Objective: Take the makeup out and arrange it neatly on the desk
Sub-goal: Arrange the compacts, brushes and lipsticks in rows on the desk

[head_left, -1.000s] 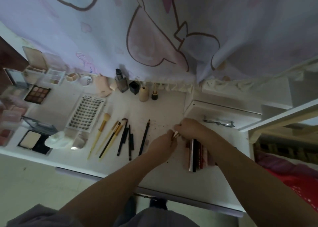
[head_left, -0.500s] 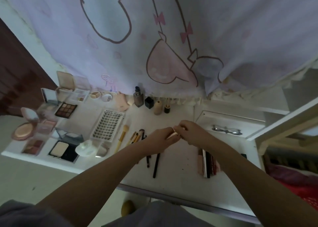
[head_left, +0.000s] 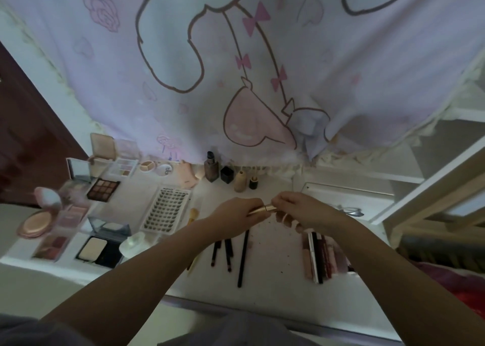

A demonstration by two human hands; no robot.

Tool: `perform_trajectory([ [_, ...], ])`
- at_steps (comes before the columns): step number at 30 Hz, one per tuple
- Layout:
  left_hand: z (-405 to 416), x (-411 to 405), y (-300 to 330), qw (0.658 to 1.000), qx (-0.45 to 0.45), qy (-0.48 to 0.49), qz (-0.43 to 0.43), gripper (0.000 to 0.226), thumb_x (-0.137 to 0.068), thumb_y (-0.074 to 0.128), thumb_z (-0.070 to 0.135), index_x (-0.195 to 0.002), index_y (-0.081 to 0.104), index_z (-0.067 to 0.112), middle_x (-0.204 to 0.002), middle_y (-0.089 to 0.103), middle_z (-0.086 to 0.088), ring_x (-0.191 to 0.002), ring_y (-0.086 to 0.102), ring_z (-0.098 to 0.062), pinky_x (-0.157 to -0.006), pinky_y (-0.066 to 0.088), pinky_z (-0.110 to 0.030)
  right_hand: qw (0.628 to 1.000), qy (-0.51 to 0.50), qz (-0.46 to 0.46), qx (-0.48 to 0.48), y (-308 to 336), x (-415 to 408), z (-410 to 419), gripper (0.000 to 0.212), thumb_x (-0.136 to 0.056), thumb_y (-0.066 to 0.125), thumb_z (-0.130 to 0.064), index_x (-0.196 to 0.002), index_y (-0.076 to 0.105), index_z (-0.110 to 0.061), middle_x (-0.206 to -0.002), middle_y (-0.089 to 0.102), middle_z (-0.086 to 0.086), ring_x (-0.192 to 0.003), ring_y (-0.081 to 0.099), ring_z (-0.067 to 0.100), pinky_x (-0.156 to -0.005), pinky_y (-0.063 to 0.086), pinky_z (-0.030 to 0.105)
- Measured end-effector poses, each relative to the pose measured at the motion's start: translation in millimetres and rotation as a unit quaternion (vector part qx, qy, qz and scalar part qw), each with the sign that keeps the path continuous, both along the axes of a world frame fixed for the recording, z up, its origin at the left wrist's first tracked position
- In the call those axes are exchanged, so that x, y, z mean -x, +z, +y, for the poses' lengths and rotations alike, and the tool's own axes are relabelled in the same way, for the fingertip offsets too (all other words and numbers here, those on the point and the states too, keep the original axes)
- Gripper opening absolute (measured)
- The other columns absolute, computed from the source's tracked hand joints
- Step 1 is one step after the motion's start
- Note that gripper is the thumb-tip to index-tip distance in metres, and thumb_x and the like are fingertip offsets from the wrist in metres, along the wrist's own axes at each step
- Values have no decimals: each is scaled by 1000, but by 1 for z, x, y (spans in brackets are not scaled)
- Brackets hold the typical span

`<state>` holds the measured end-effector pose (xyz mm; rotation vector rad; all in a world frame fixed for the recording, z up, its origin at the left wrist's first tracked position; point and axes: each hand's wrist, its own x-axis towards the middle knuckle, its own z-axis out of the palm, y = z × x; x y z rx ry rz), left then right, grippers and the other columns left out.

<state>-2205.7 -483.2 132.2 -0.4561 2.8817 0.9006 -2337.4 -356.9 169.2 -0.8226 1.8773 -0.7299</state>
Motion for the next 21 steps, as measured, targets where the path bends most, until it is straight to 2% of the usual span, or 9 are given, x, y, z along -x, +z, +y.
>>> perform_trajectory([
  [3,1,1,1,1000,21,-9,1,23,-97,41,44,-94,52,24,-74,53,4,-69,52,-18,-62,40,-31,999,4,12,-30,5,0,2,48,-98,34,-49,-86,63,-13,-57,51,-3,-46,41,7,-44,33,17],
  [5,3,2,1,999,37,-17,-3,24,-96,41,46,-94,51,24,-75,53,3,-69,52,-18,-62,39,-32,1000,17,12,-17,4,1,5,37,-99,39,-40,-83,58,-14,-62,49,-2,-50,40,6,-48,34,17],
  [8,2,1,0,1000,29,-4,6,28,-96,41,45,-98,54,20,-76,56,0,-70,55,-20,-63,43,-33,1000,2,-23,5,4,2,8,22,-98,47,-32,-93,59,-15,-74,56,-1,-64,49,8,-52,40,19],
  [10,2,2,0,999,32,-1,16,28,-96,41,45,-99,55,20,-76,56,1,-68,54,-18,-63,43,-33,999,-18,-27,-4,5,2,9,35,-97,45,-43,-93,63,-13,-66,57,-2,-58,49,8,-49,37,18],
  [12,3,3,0,998,52,-11,17,28,-96,41,45,-99,55,21,-74,55,3,-67,53,-17,-63,44,-33,999,-17,-26,-9,6,3,8,45,-98,40,-45,-87,63,-9,-53,48,-4,-45,39,6,-45,29,18],
  [14,3,4,0,998,60,-15,14,28,-96,41,46,-99,54,22,-73,53,4,-65,51,-16,-63,43,-32,999,-12,-47,2,6,4,8,35,-99,42,-37,-84,59,-10,-57,43,-3,-43,34,4,-44,27,17],
  [17,2,6,1,999,52,-9,10,28,-96,41,45,-99,54,21,-73,54,4,-66,52,-16,-64,45,-34,999,0,-40,1,6,7,8,22,-98,47,-32,-89,57,-14,-68,50,-3,-55,41,7,-48,32,18],
  [21,3,8,2,999,47,-9,22,27,-96,41,45,-100,55,22,-73,54,4,-65,52,-15,-64,44,-33,997,-16,-75,-23,5,10,9,38,-98,41,-43,-92,60,-10,-55,47,-6,-46,35,6,-43,26,18],
])
